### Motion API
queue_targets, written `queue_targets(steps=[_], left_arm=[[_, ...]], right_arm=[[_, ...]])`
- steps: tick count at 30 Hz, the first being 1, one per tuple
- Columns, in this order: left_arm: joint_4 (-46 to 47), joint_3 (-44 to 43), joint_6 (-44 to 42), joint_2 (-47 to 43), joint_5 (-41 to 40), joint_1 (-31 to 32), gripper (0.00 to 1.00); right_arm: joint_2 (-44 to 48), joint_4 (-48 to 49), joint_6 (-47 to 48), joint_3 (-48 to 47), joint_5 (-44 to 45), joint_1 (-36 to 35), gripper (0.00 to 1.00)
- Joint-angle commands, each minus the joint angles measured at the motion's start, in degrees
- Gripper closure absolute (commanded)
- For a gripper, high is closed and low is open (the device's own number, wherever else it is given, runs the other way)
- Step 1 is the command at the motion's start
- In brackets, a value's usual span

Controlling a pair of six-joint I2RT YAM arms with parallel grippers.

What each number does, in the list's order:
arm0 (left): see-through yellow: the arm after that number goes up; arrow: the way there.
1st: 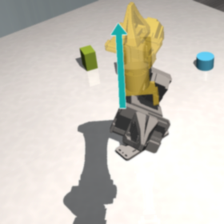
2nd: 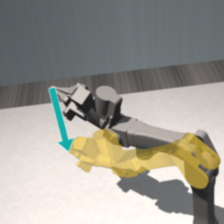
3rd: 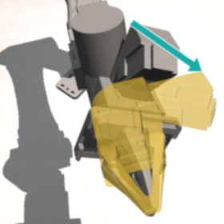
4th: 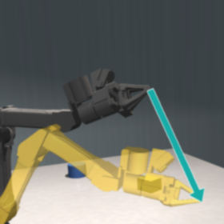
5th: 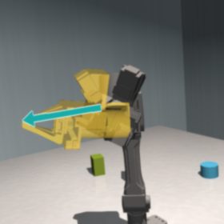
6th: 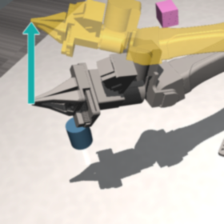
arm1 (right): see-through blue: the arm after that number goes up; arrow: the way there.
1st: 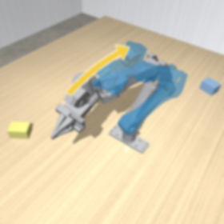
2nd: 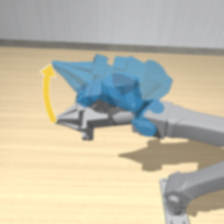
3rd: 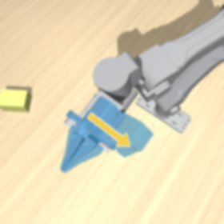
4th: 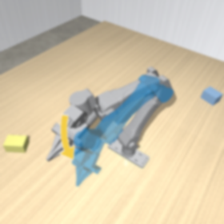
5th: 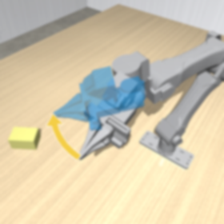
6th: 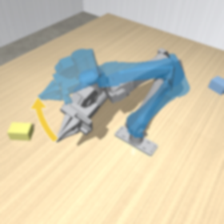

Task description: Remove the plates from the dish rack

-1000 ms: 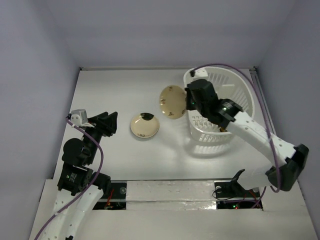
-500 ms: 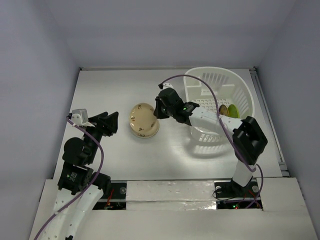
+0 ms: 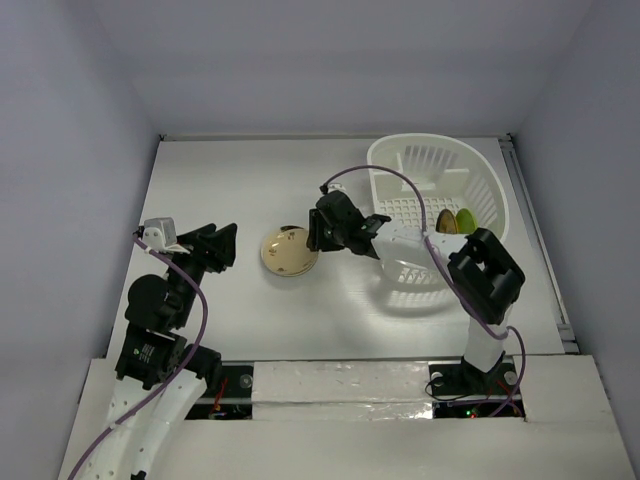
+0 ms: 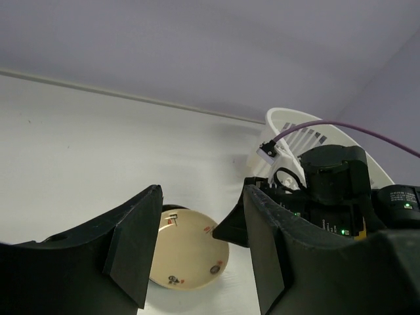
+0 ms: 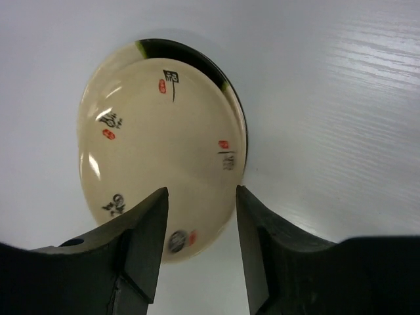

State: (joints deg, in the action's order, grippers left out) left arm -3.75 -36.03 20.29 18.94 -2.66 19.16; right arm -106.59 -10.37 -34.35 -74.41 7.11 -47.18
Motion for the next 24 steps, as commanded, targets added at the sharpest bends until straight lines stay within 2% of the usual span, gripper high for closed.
queue_targets(steps=[1,3,6,10,11,12,14,15,19,22,23,24], left_arm=[[2.3,-1.1,0.0,0.2,0.2,0.3,0.51],[2.3,-1.1,0.0,0.0,0.2,0.3,0.51],[2.3,-1.1,0.0,-0.1,0.2,0.3,0.51],[2.2,-1.1,0.1,-0.3,0.3,0.3,0.51],[2.2,-1.2,0.1,-0.5,0.3,0.3,0.51],[2.2,-1.1,0.1,-0.7,0.2,0.3,0.51],[2.2,-1.2,0.1,-0.9,0.3,0.3,0.51],[2.2,-1.2,0.1,-1.1,0.5,0.3,0.51],[2.4,-1.1,0.2,-2.0,0.9,0.3,0.54],[2.4,-1.1,0.3,-2.8,0.7,0.8,0.62],[2.3,-1.1,0.3,-3.0,0.4,0.8,0.69],[2.3,-1.1,0.3,-3.2,0.2,0.8,0.77]], right_arm=[[1.4,2.4,0.5,0.4,0.9,-0.1,0.47],[2.9,1.7,1.4,0.4,1.7,-0.6,0.39],[6.3,-0.3,2.8,0.2,3.7,-0.6,0.35],[13.1,-4.9,4.9,0.1,8.0,-0.6,0.36],[14.9,-6.0,6.0,0.2,12.1,-0.6,0.42],[16.9,-7.2,6.7,0.5,14.9,-0.6,0.66],[22.9,-12.0,7.7,1.2,25.0,-0.6,0.93],[24.8,-13.9,7.9,1.5,27.5,0.5,1.00],[33.4,-23.9,8.1,4.1,34.9,8.9,1.00],[37.4,-30.9,7.9,5.2,37.6,13.4,0.99],[37.9,-32.9,7.5,5.1,39.8,14.0,0.95],[38.3,-37.2,7.2,4.3,40.3,15.4,0.80]])
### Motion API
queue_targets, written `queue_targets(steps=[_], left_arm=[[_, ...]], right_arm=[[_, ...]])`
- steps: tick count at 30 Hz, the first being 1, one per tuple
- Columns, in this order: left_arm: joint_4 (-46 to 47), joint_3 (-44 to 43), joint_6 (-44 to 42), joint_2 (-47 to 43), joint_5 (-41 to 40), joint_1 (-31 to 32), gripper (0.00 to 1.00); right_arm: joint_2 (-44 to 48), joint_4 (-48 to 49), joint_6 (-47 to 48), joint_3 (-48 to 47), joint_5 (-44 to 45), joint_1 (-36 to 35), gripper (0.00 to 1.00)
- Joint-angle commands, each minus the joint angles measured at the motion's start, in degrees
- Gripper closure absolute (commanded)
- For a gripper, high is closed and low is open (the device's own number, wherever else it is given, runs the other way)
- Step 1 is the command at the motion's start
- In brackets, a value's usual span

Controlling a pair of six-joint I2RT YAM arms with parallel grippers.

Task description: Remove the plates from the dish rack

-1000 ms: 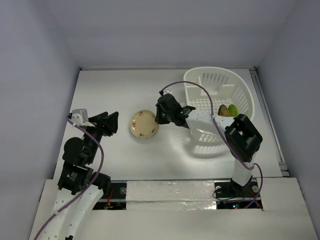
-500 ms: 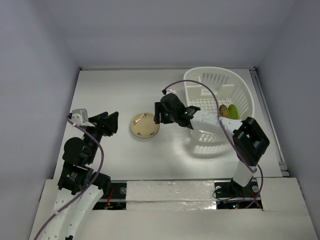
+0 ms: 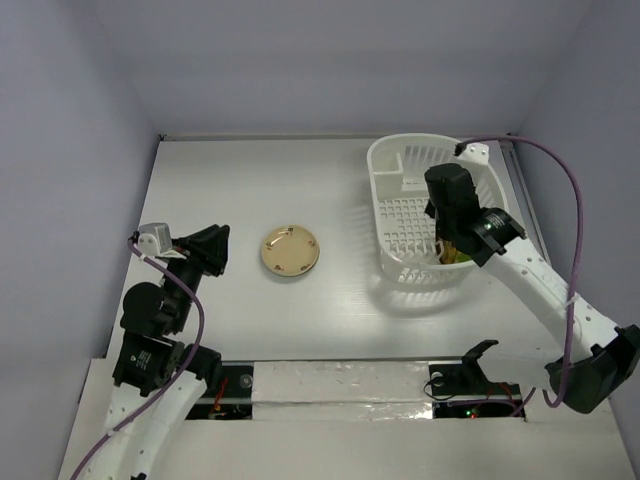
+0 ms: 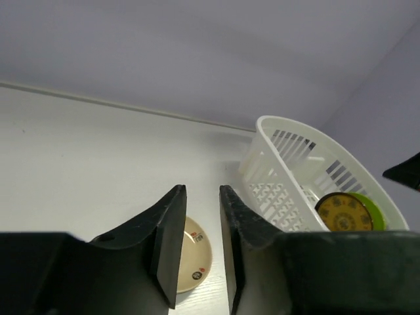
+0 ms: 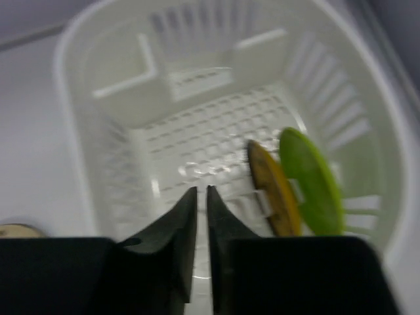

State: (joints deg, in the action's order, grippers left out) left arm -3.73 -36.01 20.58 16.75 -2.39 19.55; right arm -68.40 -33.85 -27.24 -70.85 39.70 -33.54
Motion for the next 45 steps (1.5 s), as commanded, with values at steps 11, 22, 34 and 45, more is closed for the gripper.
queue_targets(steps=[11,22,34,45], left_arm=[[0.6,-1.9,0.3,0.8,1.7,0.9,0.73],[0.5,-2.0,0.3,-0.3,2.1,1.5,0.64],[0.6,-2.0,0.3,-1.2,2.1,2.0,0.64],[0.3,-2.0,0.3,-1.8,2.0,2.5,0.63]], right_arm=[[-7.4,-23.9,6.0,-3.6,2.4,8.3,0.42],[-16.8,-22.0,11.5,-4.6,2.7,10.5,0.64],[-20.2,-25.2,11.5,-6.4,4.5,10.5,0.87],[-22.1,-27.8,11.8,-9.1,6.7,8.7,1.00]])
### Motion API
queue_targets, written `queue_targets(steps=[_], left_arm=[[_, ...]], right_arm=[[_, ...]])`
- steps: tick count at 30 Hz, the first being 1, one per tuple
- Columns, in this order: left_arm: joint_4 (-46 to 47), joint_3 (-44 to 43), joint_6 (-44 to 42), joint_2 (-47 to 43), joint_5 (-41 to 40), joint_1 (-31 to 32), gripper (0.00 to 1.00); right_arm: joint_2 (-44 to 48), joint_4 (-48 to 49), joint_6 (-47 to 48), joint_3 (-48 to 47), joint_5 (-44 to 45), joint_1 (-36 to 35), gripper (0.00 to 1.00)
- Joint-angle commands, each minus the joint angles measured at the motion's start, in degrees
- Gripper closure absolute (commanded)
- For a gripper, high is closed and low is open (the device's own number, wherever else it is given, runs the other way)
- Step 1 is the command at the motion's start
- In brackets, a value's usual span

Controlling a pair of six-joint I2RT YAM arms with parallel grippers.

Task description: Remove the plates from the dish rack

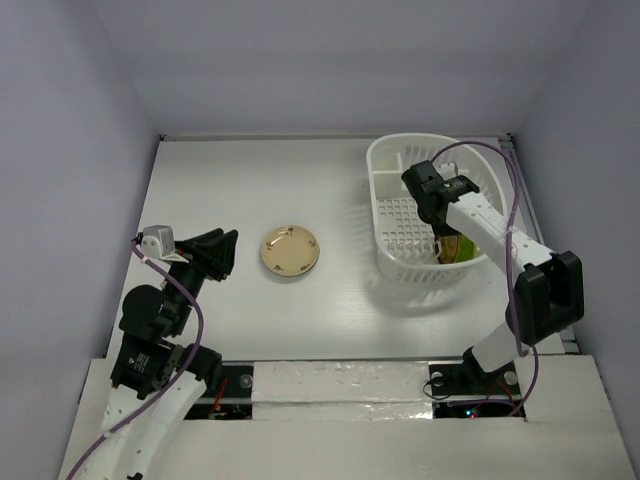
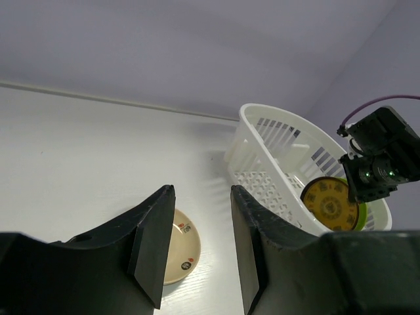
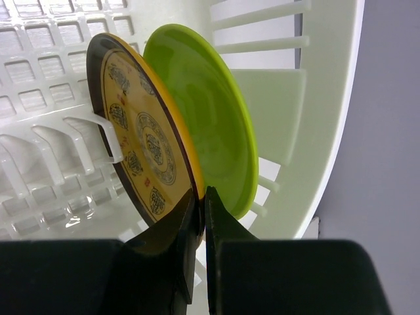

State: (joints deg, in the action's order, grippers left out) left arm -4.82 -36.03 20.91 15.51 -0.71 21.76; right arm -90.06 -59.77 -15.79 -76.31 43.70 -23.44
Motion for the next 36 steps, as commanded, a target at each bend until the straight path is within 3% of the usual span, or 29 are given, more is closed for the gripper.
queue_targets(steps=[1,14,25,31,36], left_arm=[[1.4,-2.0,0.0,-0.6,0.3,0.3,0.63],[1.3,-2.0,0.1,-0.7,0.1,0.3,0.63],[1.2,-2.0,0.0,-0.2,0.1,0.3,0.63],[1.0,-2.0,0.0,0.6,-0.1,0.3,0.63],[1.0,-2.0,-0.1,1.4,-0.4,0.3,0.63]], right_arm=[[-0.9,-2.7,0.1,-4.1,3.1,-1.4,1.00],[-3.2,-10.5,-3.3,-12.5,7.4,-5.1,1.00],[5.0,-13.3,-5.0,-22.9,8.2,-7.5,1.00],[11.5,2.3,-3.7,-21.4,-4.7,-12.9,1.00],[12.4,23.8,-7.1,-13.8,-19.1,-18.9,1.00]])
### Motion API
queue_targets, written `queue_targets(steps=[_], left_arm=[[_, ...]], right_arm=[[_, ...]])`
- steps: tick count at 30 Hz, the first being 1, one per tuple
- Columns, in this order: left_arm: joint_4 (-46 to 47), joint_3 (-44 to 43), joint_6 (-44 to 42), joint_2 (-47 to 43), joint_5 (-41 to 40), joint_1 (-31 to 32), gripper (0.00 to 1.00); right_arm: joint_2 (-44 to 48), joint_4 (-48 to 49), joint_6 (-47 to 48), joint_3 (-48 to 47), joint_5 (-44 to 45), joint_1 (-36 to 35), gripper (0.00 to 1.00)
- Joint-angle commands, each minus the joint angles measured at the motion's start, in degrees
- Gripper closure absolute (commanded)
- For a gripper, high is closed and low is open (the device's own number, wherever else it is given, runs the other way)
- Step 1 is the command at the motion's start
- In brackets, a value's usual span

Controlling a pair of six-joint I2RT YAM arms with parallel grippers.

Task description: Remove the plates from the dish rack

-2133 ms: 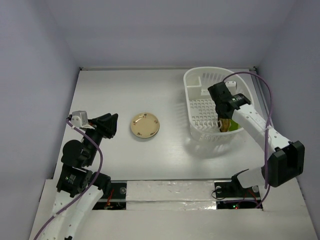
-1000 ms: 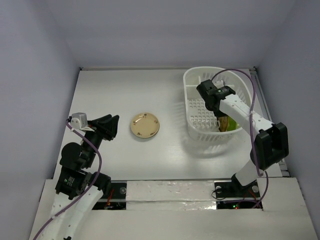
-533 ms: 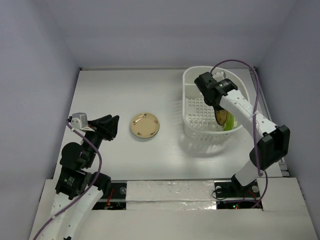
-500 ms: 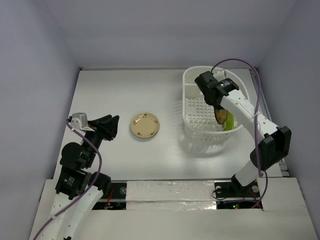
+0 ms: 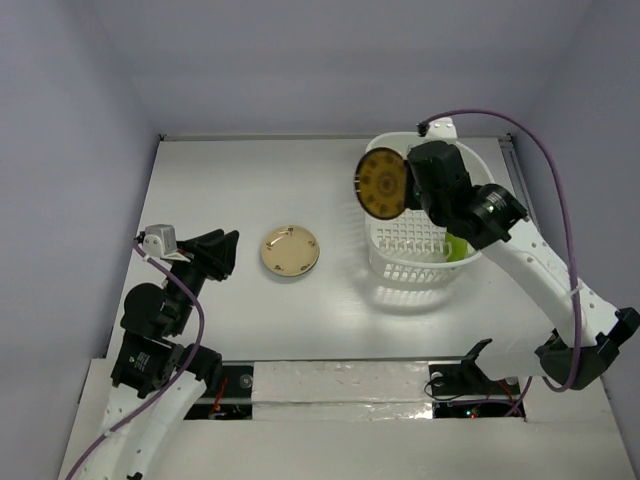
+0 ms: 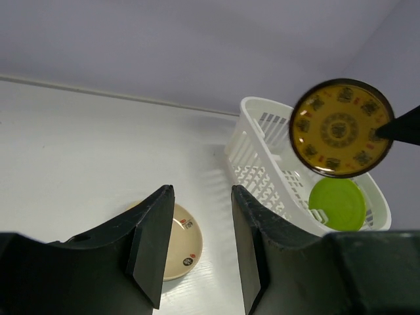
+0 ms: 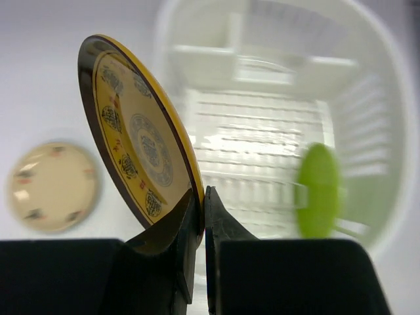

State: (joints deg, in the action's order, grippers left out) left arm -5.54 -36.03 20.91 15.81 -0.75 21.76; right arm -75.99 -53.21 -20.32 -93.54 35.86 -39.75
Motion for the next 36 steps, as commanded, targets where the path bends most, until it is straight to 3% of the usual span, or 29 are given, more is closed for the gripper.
queue_targets(steps=[1,7,14,36], left_arm=[[1.7,-2.1,-0.2,1.3,-0.5,0.3,0.63],[1.6,-2.1,-0.2,2.1,-0.7,0.3,0.63],[1.4,-2.1,-0.3,2.5,-0.6,0.3,0.63],[1.8,-1.9,-0.2,3.1,0.5,0.3,0.63]], right_arm=[[-2.6,19.6,-3.3,5.2,-15.0,-3.4,1.00],[-16.7,32.5,-7.5,5.4,-28.3,-7.5,1.00],[-28.2,39.0,-10.6,3.8,-30.9,-9.6,1.00],[-28.1,46.0,-20.3,18.5,-26.5,-9.1,0.99]])
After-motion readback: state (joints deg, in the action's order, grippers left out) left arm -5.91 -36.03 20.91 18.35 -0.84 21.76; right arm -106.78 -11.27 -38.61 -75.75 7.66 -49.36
